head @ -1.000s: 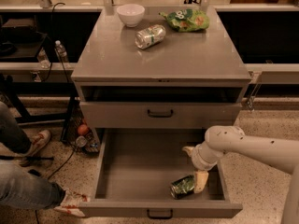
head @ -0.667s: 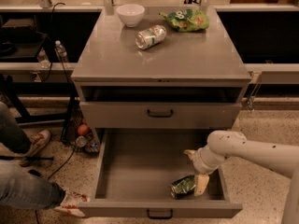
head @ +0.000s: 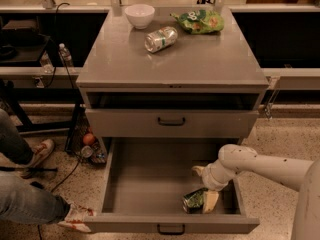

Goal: Pick green can from middle drawer and place on counter

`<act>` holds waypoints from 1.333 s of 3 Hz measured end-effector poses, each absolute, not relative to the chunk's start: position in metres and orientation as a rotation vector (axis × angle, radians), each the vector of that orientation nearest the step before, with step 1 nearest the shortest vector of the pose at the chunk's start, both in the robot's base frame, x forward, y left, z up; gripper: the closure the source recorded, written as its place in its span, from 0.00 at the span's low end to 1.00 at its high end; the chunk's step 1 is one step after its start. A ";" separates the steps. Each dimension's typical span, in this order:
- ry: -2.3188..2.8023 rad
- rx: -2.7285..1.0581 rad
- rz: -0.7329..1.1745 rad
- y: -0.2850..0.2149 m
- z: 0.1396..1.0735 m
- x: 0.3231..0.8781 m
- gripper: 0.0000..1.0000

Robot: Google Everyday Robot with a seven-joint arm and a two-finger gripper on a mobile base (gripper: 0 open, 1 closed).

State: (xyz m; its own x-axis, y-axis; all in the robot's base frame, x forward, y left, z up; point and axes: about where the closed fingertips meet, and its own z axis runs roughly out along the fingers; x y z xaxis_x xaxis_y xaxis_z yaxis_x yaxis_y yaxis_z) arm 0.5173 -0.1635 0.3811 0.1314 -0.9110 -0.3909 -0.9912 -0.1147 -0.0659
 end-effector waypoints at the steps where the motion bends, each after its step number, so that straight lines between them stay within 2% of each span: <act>1: 1.823 -2.142 0.407 -0.146 0.371 0.514 0.18; 2: 1.800 -2.150 0.444 -0.135 0.368 0.511 0.47; 3: 1.801 -2.135 0.473 -0.134 0.367 0.506 0.70; 4: 1.796 -2.112 0.421 -0.143 0.395 0.501 0.95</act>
Offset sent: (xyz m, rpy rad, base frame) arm -0.0046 0.0379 -0.0129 0.0328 0.0386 0.0764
